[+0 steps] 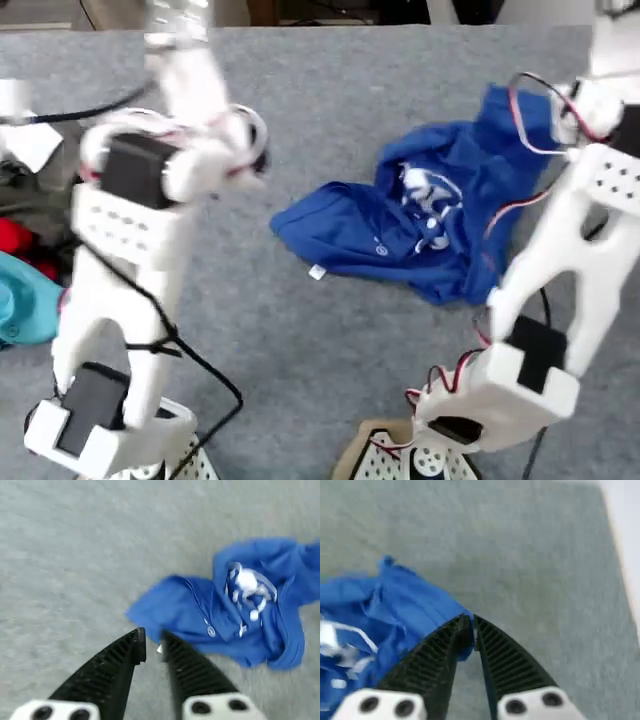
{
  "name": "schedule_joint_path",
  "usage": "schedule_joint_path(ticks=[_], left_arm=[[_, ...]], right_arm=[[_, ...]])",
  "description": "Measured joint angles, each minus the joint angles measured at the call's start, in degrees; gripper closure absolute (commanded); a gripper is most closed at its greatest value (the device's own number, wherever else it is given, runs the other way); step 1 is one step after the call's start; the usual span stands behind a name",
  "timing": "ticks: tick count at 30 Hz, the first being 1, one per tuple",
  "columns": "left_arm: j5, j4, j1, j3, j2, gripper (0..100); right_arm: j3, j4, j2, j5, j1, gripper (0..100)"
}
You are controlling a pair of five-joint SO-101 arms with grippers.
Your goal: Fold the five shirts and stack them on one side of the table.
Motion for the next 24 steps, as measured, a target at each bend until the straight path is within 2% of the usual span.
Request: schedule_joint_path(ticks=[5,10,15,19,24], left_arm=[[0.3,-12.8,5.8,15.7,0.0,77],[2.7,-30.9,10.8,30.2,0.2,77],[6.9,-47.2,13.6,36.6,4.8,77],[10.2,-50.5,14.2,34.7,14.4,77],[12.9,-48.9,14.2,26.5,28.6,77]], right_arm=[[11.9,-13.4,2.2,2.5,5.9,99.4],[20.9,-28.3,6.5,2.5,11.0,99.4],[24.5,-38.5,14.0,2.5,13.6,99.4],[24.5,-41.7,19.5,2.5,17.8,99.4],[21.5,-41.8,24.4,3.4,24.4,99.4]])
